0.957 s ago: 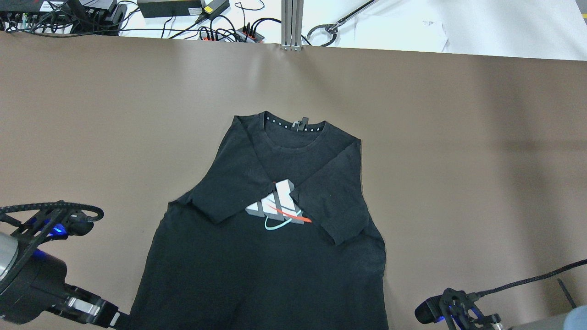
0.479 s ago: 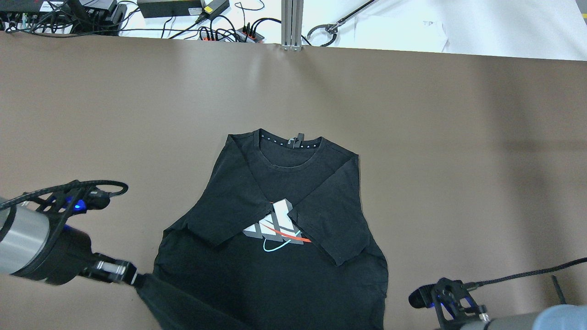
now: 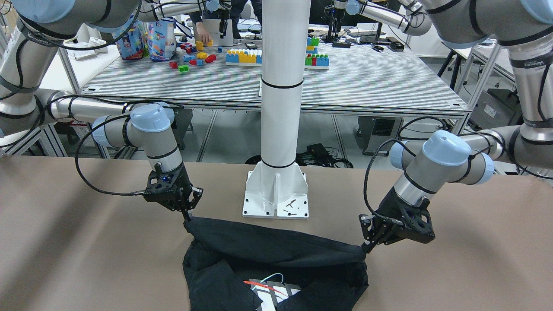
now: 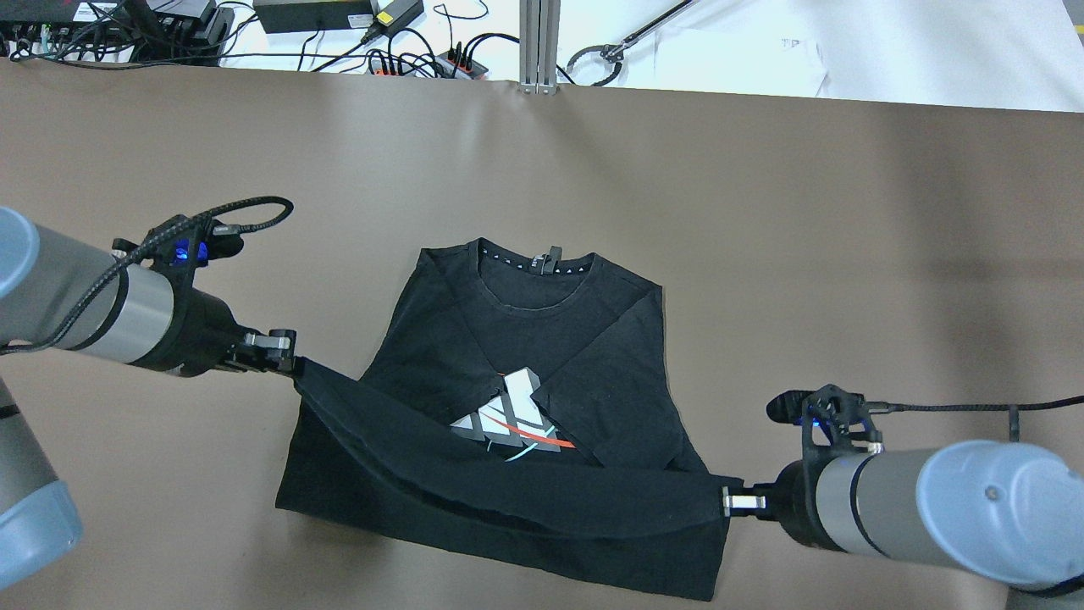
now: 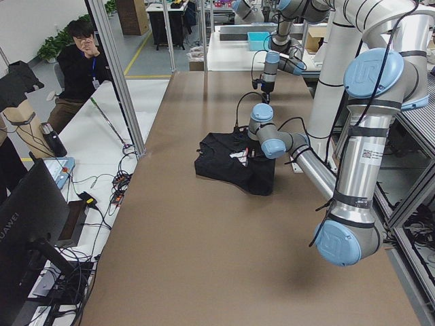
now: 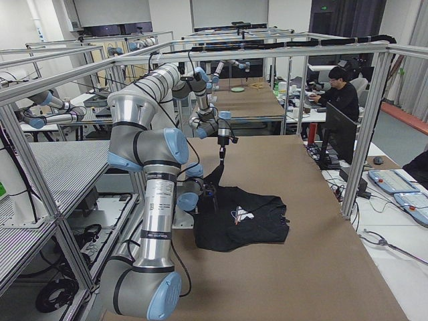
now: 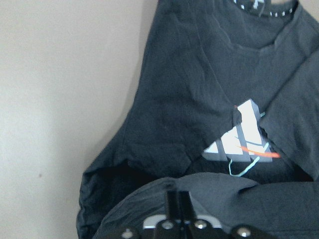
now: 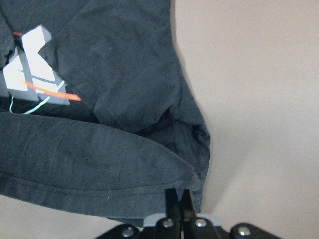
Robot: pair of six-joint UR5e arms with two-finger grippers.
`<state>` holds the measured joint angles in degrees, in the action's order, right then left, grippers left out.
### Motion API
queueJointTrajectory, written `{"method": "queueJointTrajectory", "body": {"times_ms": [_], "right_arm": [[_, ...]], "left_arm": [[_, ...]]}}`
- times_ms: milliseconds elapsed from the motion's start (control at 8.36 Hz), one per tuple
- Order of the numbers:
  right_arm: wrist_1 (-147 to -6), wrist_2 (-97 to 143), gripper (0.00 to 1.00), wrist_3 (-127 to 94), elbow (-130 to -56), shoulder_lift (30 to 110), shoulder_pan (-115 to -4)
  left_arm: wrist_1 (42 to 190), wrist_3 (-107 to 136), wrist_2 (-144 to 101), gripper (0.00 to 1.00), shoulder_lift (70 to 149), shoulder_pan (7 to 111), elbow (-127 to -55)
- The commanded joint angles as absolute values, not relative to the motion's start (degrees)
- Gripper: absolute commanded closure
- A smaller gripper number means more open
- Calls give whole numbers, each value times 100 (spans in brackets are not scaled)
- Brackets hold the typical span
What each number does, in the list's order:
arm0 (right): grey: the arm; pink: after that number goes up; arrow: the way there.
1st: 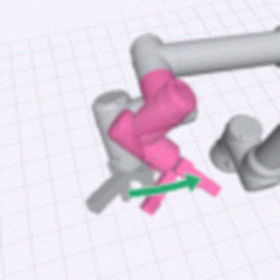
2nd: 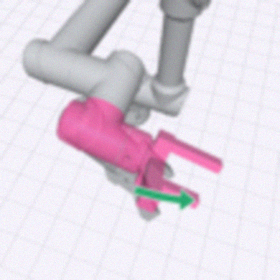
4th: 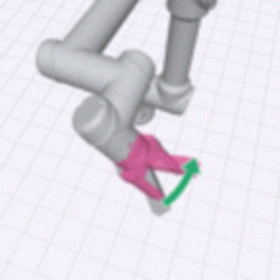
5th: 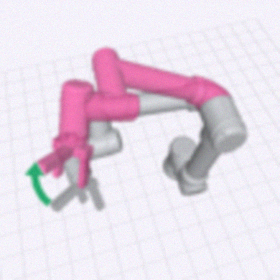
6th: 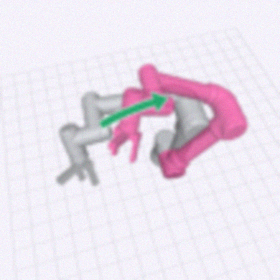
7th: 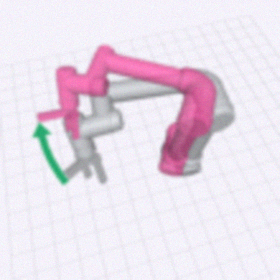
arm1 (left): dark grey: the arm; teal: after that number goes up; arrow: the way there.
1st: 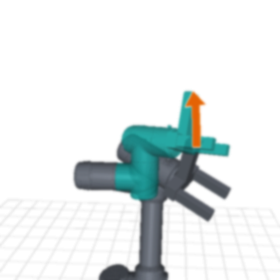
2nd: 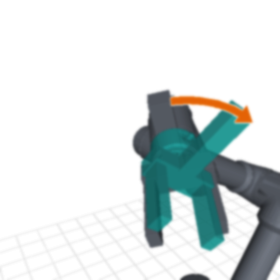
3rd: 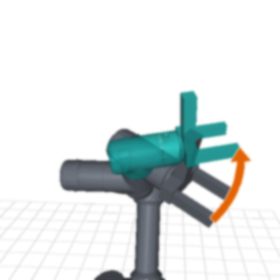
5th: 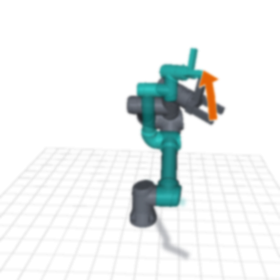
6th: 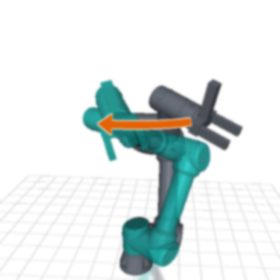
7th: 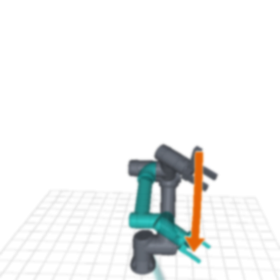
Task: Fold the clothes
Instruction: 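Carry the hem with both grippers toward the collar, folding the shirt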
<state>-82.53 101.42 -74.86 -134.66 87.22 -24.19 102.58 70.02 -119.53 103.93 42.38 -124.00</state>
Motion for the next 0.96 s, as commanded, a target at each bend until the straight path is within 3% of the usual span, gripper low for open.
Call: {"method": "queueJointTrajectory", "body": {"times_ms": [0, 239, 598, 838], "right_arm": [[-8262, 10160, 100, -7462, -13054, 8536, -3137], [-8262, 10160, 100, -7453, -12536, 8096, -3461], [-8271, 10160, 100, -7304, -12095, 7990, -3743], [-8262, 10134, 100, -7304, -11508, 7473, -3762]], "left_arm": [[10248, 7005, -11848, 100, 10695, 4824, -11963], [10239, 7022, -11559, 100, 10967, 4843, -11718], [10265, 6952, -11279, 100, 12020, 4860, -10227], [10370, 6743, -10987, 100, 12417, 4843, -9268]]}}
